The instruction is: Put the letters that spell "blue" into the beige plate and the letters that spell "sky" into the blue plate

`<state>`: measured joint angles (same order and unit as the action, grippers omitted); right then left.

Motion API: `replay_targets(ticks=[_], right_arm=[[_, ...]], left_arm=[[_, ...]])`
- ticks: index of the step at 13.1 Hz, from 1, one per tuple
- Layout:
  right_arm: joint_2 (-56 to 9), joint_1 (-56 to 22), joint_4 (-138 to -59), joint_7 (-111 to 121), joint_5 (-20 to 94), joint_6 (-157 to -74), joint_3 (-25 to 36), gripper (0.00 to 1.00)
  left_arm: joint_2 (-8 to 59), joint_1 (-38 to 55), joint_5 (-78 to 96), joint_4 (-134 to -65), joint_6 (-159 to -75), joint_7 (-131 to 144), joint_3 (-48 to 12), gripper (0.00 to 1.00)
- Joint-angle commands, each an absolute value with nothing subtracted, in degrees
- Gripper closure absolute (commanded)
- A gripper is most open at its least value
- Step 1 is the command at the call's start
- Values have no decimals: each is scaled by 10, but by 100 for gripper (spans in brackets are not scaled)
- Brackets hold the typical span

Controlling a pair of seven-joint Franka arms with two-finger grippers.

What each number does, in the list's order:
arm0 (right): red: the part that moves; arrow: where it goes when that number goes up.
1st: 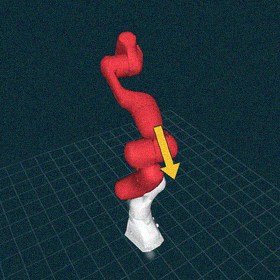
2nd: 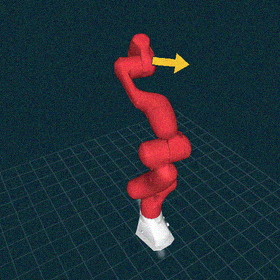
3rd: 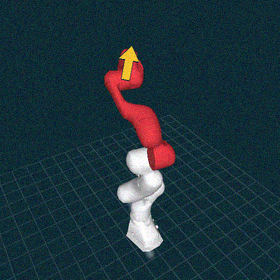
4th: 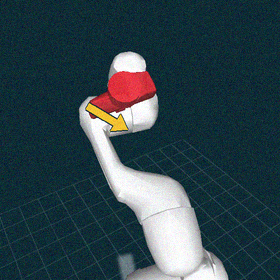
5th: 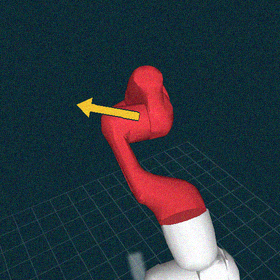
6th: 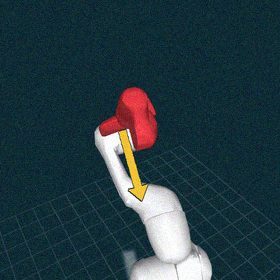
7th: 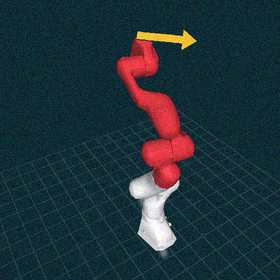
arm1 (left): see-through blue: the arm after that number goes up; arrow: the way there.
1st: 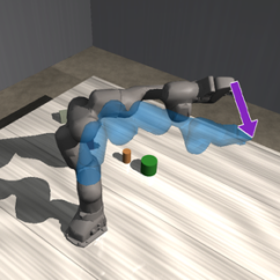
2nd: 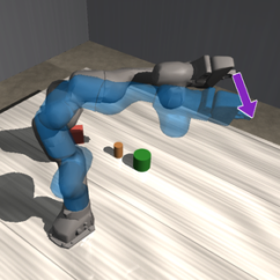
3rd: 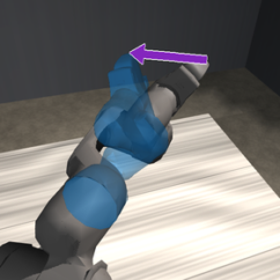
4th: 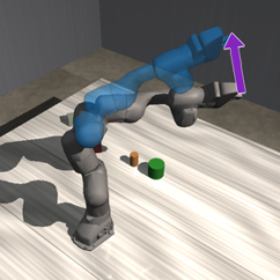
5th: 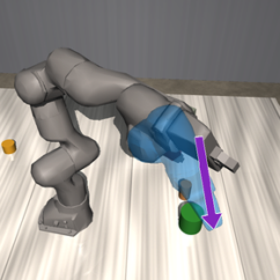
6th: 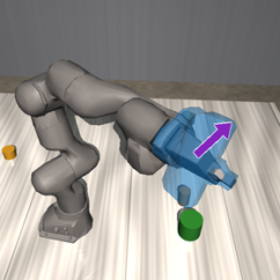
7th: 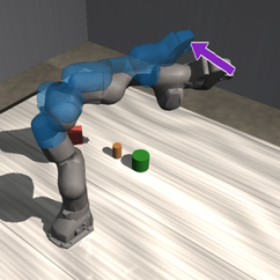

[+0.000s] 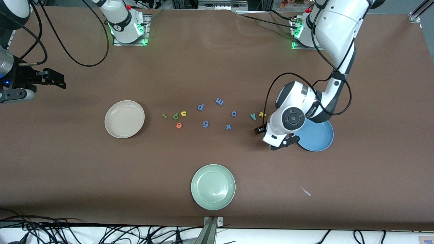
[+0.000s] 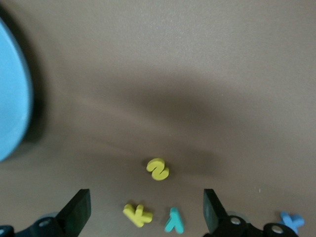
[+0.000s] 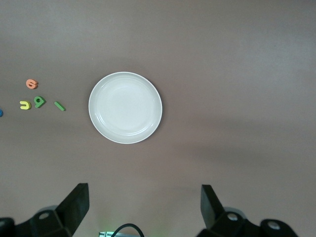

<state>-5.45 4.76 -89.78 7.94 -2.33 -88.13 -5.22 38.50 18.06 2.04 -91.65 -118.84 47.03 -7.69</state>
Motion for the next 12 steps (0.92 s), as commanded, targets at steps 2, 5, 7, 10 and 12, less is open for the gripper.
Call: replay_targets(ticks=[2, 5, 7, 10, 12], right_arm=[[-60, 43, -880, 85, -27, -868, -54, 0], [-68, 45, -880, 86, -25, -868, -53, 0], [-71, 43, -881, 84, -24, -867, -53, 0], [-104, 35, -902, 65, 15, -890, -55, 0], [-112, 34, -935, 30, 18, -945, -76, 0]], left_arm=[[384, 192, 30, -961, -1261, 506, -73, 0], [385, 194, 30, -989, -1309, 507, -72, 10], [385, 194, 30, -999, -1326, 507, -72, 30], [385, 195, 30, -1010, -1326, 512, -73, 35], [386, 201, 30, -1012, -1327, 514, -73, 59]])
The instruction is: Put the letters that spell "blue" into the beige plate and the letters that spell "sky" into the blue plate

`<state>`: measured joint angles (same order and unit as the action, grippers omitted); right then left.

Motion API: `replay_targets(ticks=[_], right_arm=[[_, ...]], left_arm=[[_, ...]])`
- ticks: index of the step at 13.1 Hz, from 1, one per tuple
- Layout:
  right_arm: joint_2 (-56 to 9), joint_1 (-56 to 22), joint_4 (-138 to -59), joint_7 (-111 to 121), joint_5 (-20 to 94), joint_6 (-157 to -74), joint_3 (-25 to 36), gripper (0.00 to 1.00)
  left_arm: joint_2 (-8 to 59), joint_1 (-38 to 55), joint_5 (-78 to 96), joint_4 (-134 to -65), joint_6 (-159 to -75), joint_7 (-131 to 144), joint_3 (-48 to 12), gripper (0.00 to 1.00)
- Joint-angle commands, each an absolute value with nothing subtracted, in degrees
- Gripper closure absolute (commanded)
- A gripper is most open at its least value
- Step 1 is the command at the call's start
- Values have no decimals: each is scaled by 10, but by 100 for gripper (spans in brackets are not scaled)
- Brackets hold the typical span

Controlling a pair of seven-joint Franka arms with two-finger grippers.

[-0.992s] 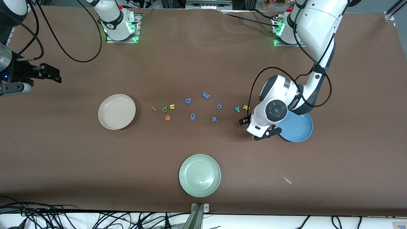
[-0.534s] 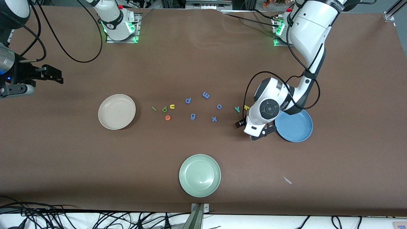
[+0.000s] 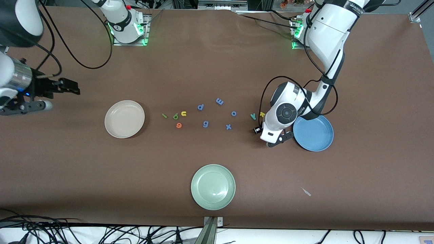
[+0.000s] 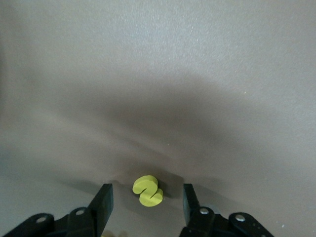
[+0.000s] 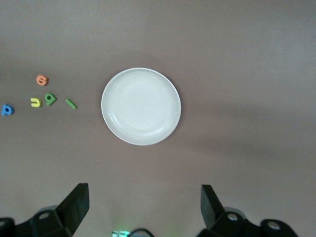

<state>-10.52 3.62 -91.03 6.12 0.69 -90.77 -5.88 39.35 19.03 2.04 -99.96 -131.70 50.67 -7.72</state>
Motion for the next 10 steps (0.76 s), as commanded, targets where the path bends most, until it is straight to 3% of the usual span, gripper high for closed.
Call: replay_targets(ticks=[1, 3, 5, 10], right_arm=[[-113, 34, -955, 11, 18, -974, -90, 0], [-118, 35, -999, -27, 8, -1061, -125, 0], [-148, 35, -1014, -110, -42, -1083, -155, 0], [-198, 33, -1068, -260, -54, -1206, -210, 0]], left_arm=[[385, 202, 30, -1012, -1327, 514, -73, 62], [387, 203, 30, -1012, -1327, 514, -73, 75], [386, 204, 26, -1012, -1327, 512, -72, 91], [355, 200, 8, -1000, -1273, 499, -69, 94]])
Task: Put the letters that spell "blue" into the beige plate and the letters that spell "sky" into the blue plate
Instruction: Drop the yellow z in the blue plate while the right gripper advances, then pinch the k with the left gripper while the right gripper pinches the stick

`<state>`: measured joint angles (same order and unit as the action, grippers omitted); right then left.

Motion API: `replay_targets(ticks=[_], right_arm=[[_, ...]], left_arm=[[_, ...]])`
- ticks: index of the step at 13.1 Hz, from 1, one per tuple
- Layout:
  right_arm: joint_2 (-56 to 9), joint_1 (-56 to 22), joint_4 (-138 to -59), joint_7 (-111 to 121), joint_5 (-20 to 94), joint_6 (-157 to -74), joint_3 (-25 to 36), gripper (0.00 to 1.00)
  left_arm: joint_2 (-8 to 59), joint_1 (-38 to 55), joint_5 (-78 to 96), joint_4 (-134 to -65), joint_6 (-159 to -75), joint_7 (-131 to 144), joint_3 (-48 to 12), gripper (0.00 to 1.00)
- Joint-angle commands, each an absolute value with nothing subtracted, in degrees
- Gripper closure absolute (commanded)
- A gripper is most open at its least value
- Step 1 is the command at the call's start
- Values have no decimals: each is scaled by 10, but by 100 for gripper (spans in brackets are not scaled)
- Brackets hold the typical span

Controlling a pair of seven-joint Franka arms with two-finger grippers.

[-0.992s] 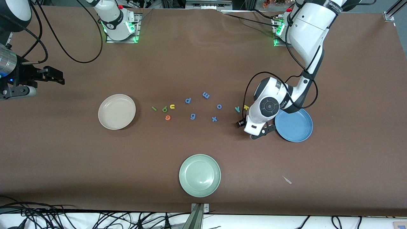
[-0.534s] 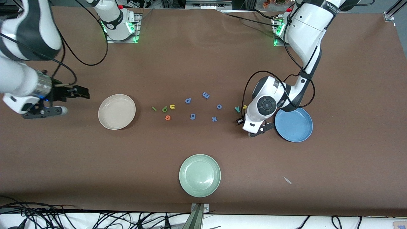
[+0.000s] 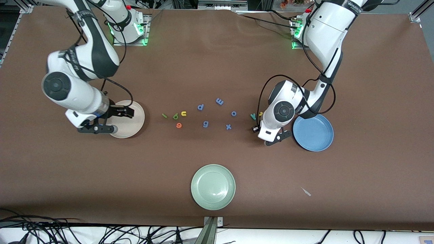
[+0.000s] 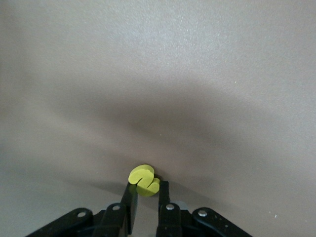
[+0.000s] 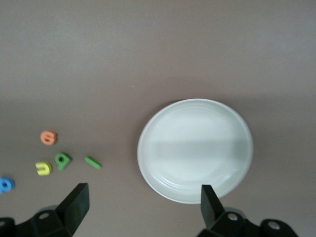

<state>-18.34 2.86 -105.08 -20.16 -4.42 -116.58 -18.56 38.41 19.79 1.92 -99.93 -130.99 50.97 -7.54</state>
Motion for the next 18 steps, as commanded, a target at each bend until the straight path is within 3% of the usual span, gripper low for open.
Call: replay_targets(ticks=[1, 7, 9, 11, 12, 13, 16, 18], right_arm=[[-202, 32, -1084, -302, -55, -1241, -224, 0], [-221, -20, -1150, -409, -99, -1352, -227, 0], [-205, -20, -1220, -422, -99, -1420, -226, 0], [-213, -20, -1235, -441, -102, -1448, -226, 0], [-215, -20, -1235, -441, -102, -1448, -226, 0], [-218, -20, -1240, -442, -102, -1450, -226, 0], [-227, -20, -1266, -443, -100, -1496, -225, 0], [-256, -20, -1260, -442, -102, -1530, -220, 0]], left_arm=[[344, 195, -11, -1000, -1260, 489, -69, 94], [312, 86, -33, -1007, -1201, 281, -67, 91], [322, 49, -33, -1011, -1204, 218, -68, 86], [334, 40, -33, -1011, -1207, 208, -68, 80], [337, 37, -33, -1011, -1207, 208, -68, 65], [337, 37, -32, -1009, -1207, 208, -69, 1], [330, 47, -26, -1002, -1200, 218, -74, 0], [319, 51, -21, -1000, -1190, 237, -110, 0]])
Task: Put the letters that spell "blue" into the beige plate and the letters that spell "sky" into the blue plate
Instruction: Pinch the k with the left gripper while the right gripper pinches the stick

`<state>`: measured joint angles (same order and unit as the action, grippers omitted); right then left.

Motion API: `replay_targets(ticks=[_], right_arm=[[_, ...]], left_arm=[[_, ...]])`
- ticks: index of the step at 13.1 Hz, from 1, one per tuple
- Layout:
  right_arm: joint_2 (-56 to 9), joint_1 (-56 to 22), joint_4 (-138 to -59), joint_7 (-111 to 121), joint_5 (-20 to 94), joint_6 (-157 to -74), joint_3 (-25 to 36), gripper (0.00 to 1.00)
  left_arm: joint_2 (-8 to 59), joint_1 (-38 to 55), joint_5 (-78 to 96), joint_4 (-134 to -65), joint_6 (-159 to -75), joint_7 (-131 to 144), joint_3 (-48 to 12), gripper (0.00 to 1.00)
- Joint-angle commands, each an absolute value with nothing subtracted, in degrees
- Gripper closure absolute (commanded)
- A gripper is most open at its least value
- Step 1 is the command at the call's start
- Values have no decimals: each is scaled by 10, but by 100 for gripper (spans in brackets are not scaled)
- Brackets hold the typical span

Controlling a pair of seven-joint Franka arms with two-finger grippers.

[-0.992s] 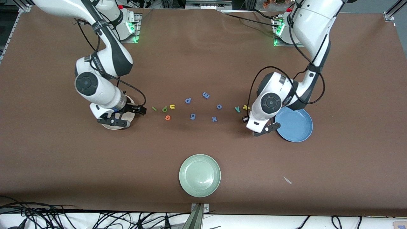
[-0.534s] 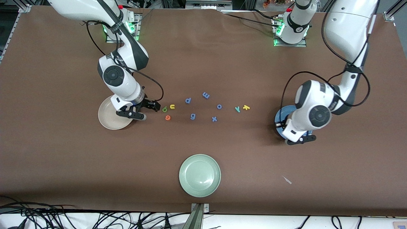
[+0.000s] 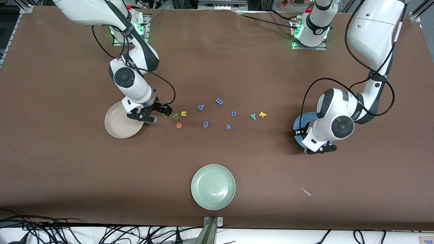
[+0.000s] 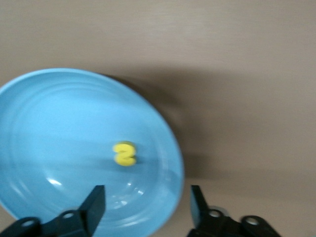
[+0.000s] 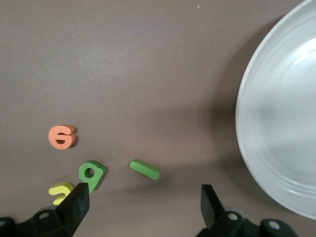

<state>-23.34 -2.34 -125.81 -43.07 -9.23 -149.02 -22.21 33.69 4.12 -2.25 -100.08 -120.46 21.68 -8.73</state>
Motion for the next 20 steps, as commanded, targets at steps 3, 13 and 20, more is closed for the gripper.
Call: replay_targets(ticks=[3, 13, 20], right_arm=[[-276, -25, -1258, -442, -119, -1553, -210, 1], [-294, -72, -1250, -452, -159, -1561, -168, 20], [-294, -72, -1250, -452, -160, -1561, -168, 50]], left_arm=[[324, 62, -28, -998, -1196, 340, -173, 0], [292, 107, -29, -1149, -1362, 575, -181, 9], [286, 103, -29, -1178, -1385, 648, -180, 24]])
